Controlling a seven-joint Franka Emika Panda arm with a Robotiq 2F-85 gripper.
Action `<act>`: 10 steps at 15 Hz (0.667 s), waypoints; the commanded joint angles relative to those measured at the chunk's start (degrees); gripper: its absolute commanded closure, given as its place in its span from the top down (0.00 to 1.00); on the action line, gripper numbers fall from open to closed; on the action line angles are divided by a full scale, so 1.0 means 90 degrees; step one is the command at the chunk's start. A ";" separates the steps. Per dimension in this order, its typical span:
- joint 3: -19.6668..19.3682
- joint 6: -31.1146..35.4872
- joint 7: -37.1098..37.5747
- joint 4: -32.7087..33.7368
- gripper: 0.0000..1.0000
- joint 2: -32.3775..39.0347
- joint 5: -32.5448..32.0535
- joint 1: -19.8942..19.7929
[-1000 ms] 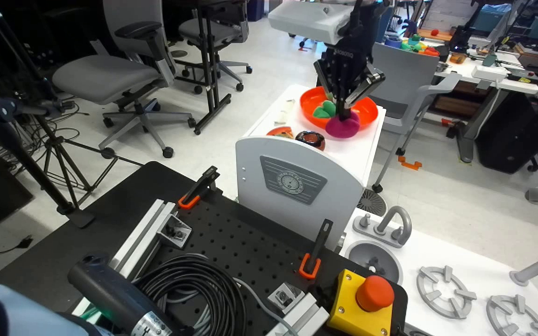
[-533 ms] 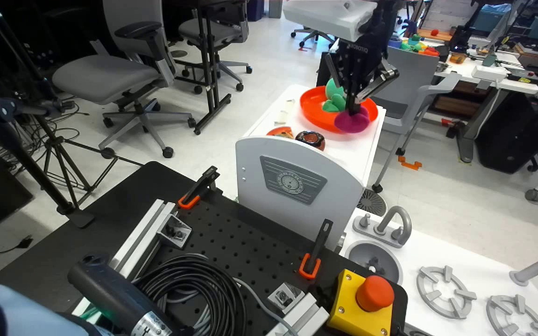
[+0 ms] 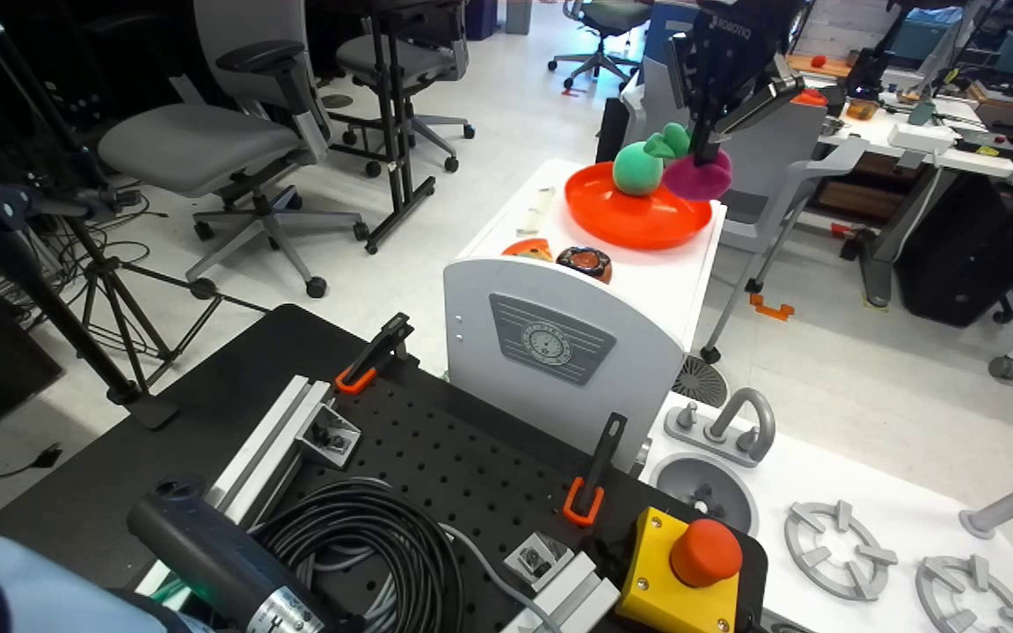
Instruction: Pick up the purple toy and put it in the orange plate.
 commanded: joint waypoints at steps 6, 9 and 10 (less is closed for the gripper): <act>-0.0029 -0.0921 -0.0104 0.1132 0.01 0.0729 0.0432 0.0025; -0.0040 -0.1352 0.0041 0.1626 0.01 0.1008 0.0459 0.0067; -0.0044 -0.1461 0.0070 0.1746 0.01 0.1083 0.0441 0.0083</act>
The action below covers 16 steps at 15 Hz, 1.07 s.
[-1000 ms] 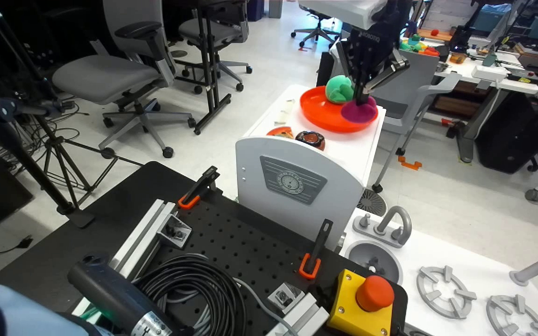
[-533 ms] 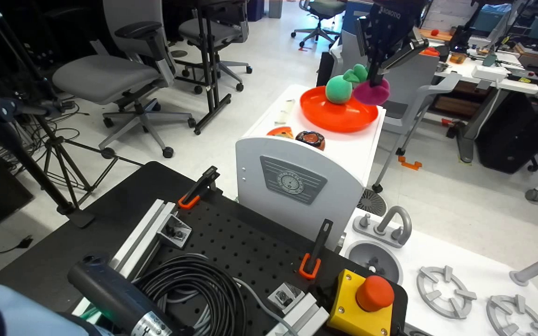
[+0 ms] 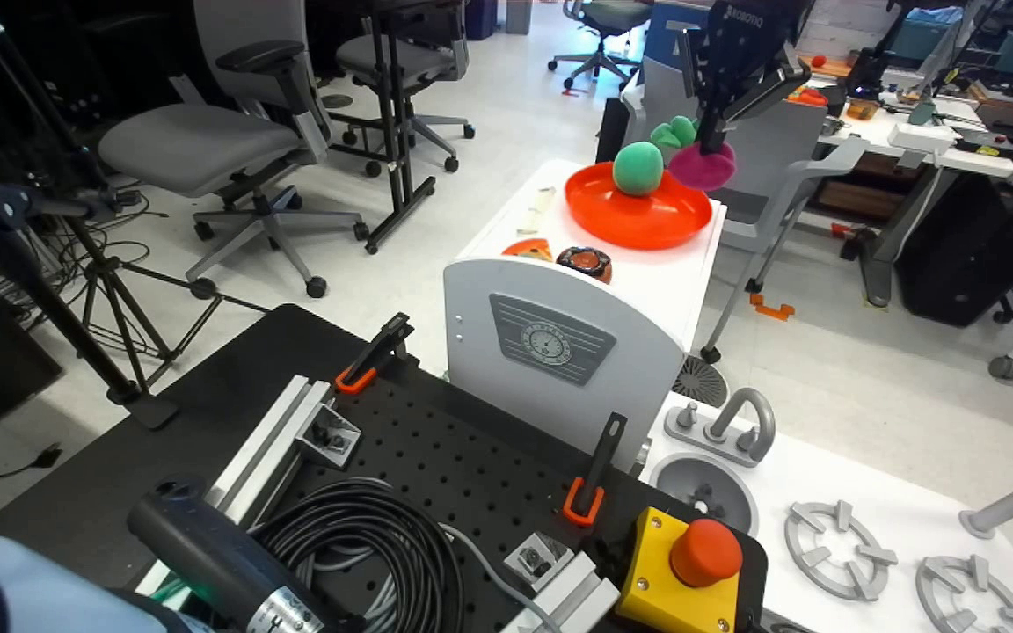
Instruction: Pick up the purple toy and put it in the orange plate.
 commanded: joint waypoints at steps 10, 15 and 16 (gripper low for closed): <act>-0.0062 -0.0833 0.0006 0.1032 0.50 0.0660 0.0107 0.0164; -0.0066 -0.0851 -0.0043 0.1018 0.86 0.0658 0.0107 0.0159; -0.0066 -0.0818 -0.0057 0.0993 0.92 0.0646 0.0103 0.0157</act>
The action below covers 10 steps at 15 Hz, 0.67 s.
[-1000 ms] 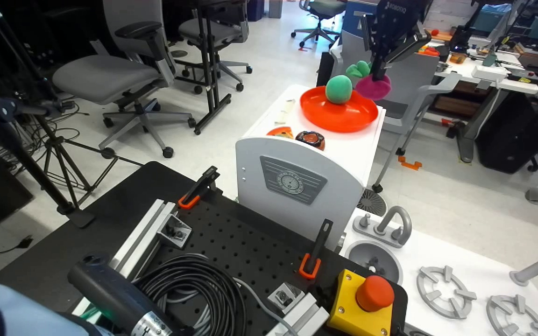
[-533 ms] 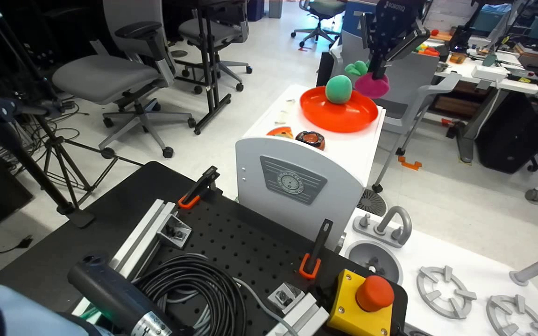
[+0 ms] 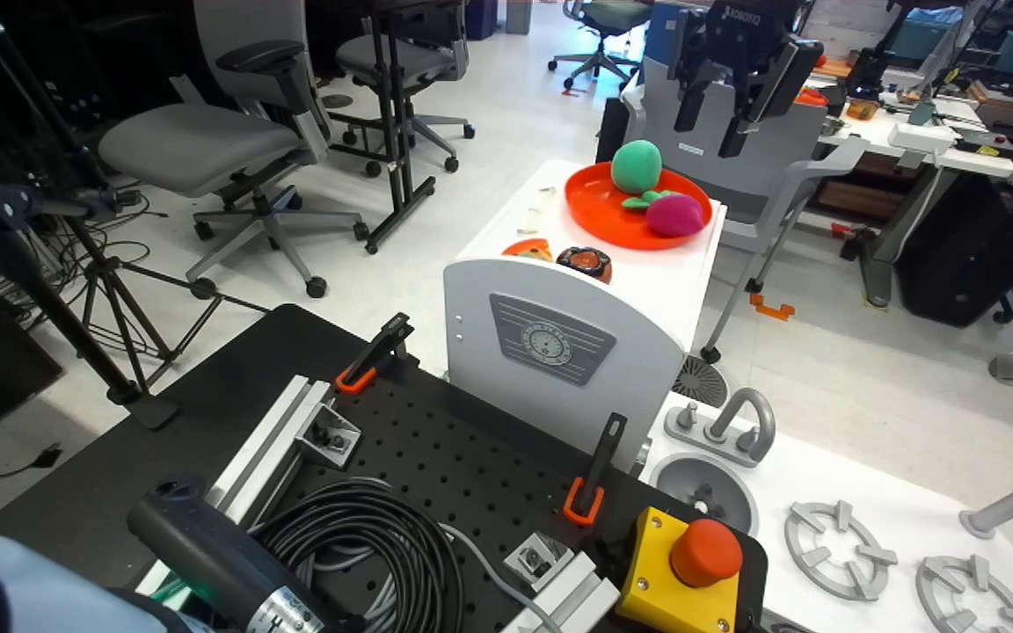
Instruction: Pick up the purple toy and put it in the orange plate.
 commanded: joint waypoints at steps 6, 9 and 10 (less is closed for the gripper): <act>-0.0086 -0.0014 -0.0062 0.0003 1.00 0.0003 0.0006 0.0079; -0.0086 -0.0014 -0.0064 0.0001 1.00 0.0002 0.0006 0.0079; -0.0086 -0.0014 -0.0066 0.0001 1.00 0.0002 0.0006 0.0079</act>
